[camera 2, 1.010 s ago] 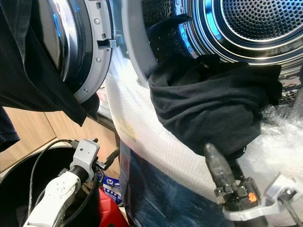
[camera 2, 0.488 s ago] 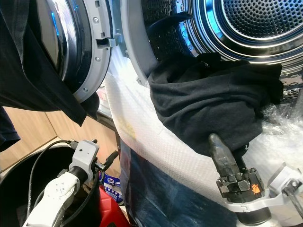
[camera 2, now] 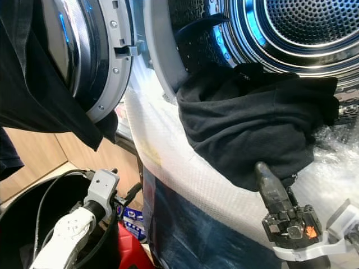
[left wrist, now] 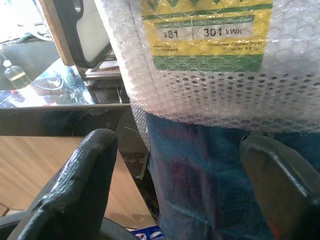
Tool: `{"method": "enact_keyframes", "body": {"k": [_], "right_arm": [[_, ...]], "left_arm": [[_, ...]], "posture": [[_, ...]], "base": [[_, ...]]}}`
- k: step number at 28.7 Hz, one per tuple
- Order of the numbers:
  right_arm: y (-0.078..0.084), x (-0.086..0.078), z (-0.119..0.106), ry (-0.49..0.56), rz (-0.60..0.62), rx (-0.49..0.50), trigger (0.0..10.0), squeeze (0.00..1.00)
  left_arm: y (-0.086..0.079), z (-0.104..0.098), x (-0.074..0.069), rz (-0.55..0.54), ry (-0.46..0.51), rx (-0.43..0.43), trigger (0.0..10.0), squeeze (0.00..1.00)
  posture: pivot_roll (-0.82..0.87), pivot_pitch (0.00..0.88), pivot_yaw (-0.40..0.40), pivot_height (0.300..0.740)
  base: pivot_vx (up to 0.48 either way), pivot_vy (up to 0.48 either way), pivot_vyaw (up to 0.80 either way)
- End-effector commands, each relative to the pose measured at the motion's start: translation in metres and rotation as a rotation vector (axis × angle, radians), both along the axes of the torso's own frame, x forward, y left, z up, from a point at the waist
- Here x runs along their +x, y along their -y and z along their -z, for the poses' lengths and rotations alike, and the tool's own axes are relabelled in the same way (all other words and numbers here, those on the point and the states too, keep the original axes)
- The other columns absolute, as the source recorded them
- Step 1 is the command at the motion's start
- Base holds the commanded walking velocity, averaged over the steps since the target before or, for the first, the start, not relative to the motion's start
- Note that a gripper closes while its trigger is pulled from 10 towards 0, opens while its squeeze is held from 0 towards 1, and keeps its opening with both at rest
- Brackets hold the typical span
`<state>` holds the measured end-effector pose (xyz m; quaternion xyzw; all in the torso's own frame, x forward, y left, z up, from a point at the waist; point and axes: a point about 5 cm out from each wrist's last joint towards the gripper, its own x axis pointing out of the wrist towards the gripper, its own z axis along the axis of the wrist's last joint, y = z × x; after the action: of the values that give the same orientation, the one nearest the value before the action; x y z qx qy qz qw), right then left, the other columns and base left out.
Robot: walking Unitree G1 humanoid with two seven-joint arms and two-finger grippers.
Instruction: Clothes washing
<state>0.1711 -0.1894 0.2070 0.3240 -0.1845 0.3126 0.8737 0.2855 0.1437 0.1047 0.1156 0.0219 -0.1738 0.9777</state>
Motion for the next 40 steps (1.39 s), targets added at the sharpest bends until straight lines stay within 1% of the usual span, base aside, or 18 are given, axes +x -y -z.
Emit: {"method": "enact_keyframes", "body": {"k": [1,12,18,19,21,22,23,24,25,27,28,29,32,35,37,38,39,40], "right_arm": [[-0.003,-0.002,-0.010,0.044,-0.013,-0.014,0.0,0.00],[-0.013,-0.001,-0.029,0.127,-0.056,-0.040,0.0,0.00],[-0.012,0.003,-0.056,0.244,-0.061,-0.120,0.0,0.00],[-0.012,0.003,-0.056,0.244,-0.061,-0.120,0.0,0.00],[-0.010,0.008,-0.073,0.319,-0.067,-0.152,0.0,0.00],[-0.010,0.008,-0.073,0.319,-0.067,-0.152,0.0,0.00],[-0.011,0.013,-0.082,0.362,-0.082,-0.183,0.0,0.00],[-0.013,0.024,-0.099,0.422,-0.103,-0.228,0.0,0.00],[-0.013,0.024,-0.099,0.422,-0.103,-0.228,0.0,0.00],[-0.017,0.036,-0.111,0.465,-0.121,-0.244,0.0,0.00],[-0.017,0.036,-0.111,0.465,-0.121,-0.244,0.0,0.00],[-0.021,0.052,-0.122,0.505,-0.133,-0.255,0.0,0.00],[-0.025,0.074,-0.137,0.543,-0.132,-0.248,0.0,0.00],[-0.037,0.106,-0.159,0.556,-0.129,-0.218,0.0,0.00],[-0.043,0.117,-0.167,0.557,-0.128,-0.217,0.0,0.00],[-0.047,0.125,-0.172,0.551,-0.119,-0.231,0.0,0.00],[-0.056,0.143,-0.179,0.526,-0.095,-0.276,0.0,0.00],[-0.060,0.150,-0.182,0.513,-0.083,-0.302,0.0,0.00]], "left_arm": [[0.002,-0.003,-0.001,0.010,0.007,-0.004,10.0,0.00],[0.001,-0.003,-0.001,0.006,0.011,-0.005,10.0,0.00],[0.002,-0.002,-0.002,0.001,0.011,-0.009,10.0,0.00],[0.002,-0.002,-0.002,0.001,0.011,-0.009,10.0,0.00],[0.003,-0.002,0.000,-0.002,0.014,-0.014,10.0,0.00],[0.003,-0.002,0.000,-0.002,0.014,-0.014,10.0,0.00],[0.004,-0.002,0.001,-0.003,0.017,-0.016,10.0,0.00],[0.005,-0.003,0.002,-0.003,0.020,-0.018,10.0,0.00],[0.005,-0.003,0.002,-0.003,0.020,-0.018,10.0,0.00],[0.006,-0.002,0.003,-0.003,0.021,-0.019,10.0,0.00],[0.006,-0.002,0.003,-0.003,0.021,-0.019,10.0,0.00],[0.006,-0.003,0.005,-0.007,0.025,-0.024,10.0,0.00],[0.007,-0.004,0.007,-0.011,0.030,-0.026,10.0,0.00],[0.005,-0.007,0.010,-0.017,0.044,-0.025,10.0,0.00],[0.005,-0.008,0.011,-0.019,0.046,-0.023,10.0,0.00],[0.004,-0.008,0.012,-0.020,0.048,-0.023,10.0,0.00],[0.004,-0.008,0.012,-0.022,0.050,-0.022,10.0,0.00],[0.004,-0.008,0.012,-0.022,0.051,-0.022,10.0,0.00]], "posture": [[0.09,0.044,0.013,0.740],[0.09,0.034,0.008,0.740],[0.09,0.014,-0.001,0.740],[0.09,0.014,-0.001,0.740],[0.09,0.009,-0.004,0.740],[0.09,0.009,-0.004,0.740],[0.09,0.005,-0.004,0.740],[0.09,0.000,-0.006,0.740],[0.09,0.000,-0.006,0.740],[0.09,0.000,-0.010,0.740],[0.09,0.000,-0.010,0.740],[0.09,0.000,-0.012,0.740],[0.09,0.000,-0.016,0.740],[0.10,0.000,-0.018,0.740],[0.11,0.000,-0.018,0.740],[0.11,0.000,-0.017,0.740],[0.11,0.000,-0.017,0.740],[0.11,0.000,-0.018,0.740]], "base": [[0.000,0.000,0.00],[0.000,0.000,0.00],[0.000,0.000,0.00],[0.000,0.000,0.00],[0.000,0.000,0.00],[0.000,0.000,0.00],[0.000,0.000,0.00],[0.000,0.000,0.00],[0.000,0.000,0.00],[0.000,0.000,0.00],[0.000,0.000,0.00],[0.000,0.000,0.00],[0.000,0.000,0.00],[0.000,0.000,0.00],[0.000,0.000,0.00],[0.000,0.000,0.00],[0.000,0.000,0.00],[0.000,0.000,0.00]]}}
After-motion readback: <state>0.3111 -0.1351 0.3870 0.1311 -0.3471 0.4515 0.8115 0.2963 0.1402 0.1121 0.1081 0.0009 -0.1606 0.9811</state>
